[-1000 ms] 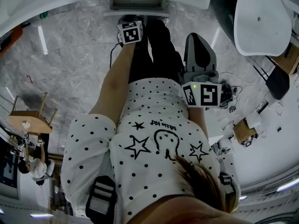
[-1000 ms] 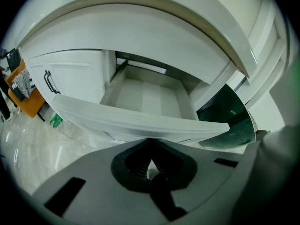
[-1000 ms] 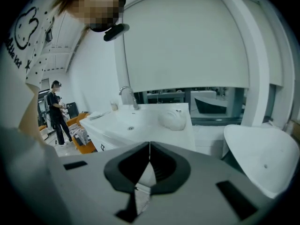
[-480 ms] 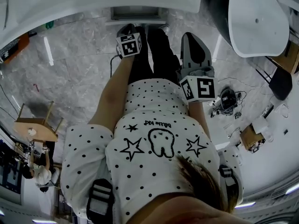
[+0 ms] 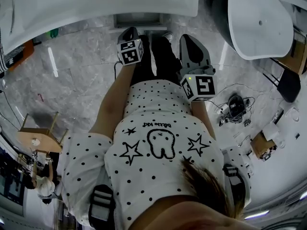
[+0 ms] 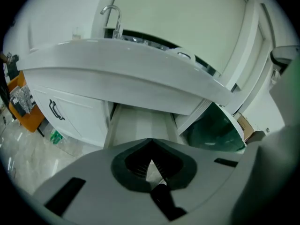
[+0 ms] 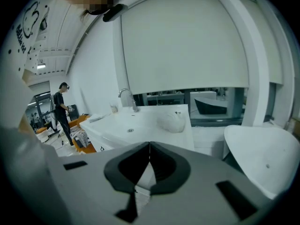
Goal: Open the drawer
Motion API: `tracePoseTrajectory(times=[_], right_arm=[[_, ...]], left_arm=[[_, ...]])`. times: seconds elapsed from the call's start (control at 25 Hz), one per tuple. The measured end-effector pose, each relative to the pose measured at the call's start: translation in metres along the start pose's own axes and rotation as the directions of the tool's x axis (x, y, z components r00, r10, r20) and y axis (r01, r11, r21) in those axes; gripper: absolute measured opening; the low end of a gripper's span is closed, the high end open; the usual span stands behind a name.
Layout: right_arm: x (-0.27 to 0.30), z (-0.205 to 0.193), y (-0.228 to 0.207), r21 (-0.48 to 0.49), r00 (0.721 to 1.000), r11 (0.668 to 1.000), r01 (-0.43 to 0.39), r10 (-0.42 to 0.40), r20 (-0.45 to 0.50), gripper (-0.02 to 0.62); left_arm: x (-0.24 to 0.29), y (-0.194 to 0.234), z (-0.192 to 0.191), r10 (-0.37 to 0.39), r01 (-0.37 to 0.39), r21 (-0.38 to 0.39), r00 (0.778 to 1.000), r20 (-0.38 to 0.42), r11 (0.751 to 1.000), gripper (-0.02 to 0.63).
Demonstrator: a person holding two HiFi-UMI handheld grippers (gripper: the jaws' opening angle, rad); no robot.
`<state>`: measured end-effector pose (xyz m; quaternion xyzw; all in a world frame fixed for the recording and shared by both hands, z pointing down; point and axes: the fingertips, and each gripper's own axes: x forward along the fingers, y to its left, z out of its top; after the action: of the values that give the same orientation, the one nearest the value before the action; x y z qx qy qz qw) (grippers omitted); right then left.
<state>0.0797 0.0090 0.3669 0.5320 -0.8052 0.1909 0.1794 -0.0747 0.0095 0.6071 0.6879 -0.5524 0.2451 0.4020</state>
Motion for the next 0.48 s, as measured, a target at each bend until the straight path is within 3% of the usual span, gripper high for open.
tracePoseTrajectory(times=[0.48], right_arm=[[0.001,0.002,-0.004,-0.029,1.0,1.0,0.005,-0.005,0.01,0.014]], left_arm=[[-0.037,-0.012,0.059,-0.052,0.04,0.073,0.986,0.16,0.997,0.003]])
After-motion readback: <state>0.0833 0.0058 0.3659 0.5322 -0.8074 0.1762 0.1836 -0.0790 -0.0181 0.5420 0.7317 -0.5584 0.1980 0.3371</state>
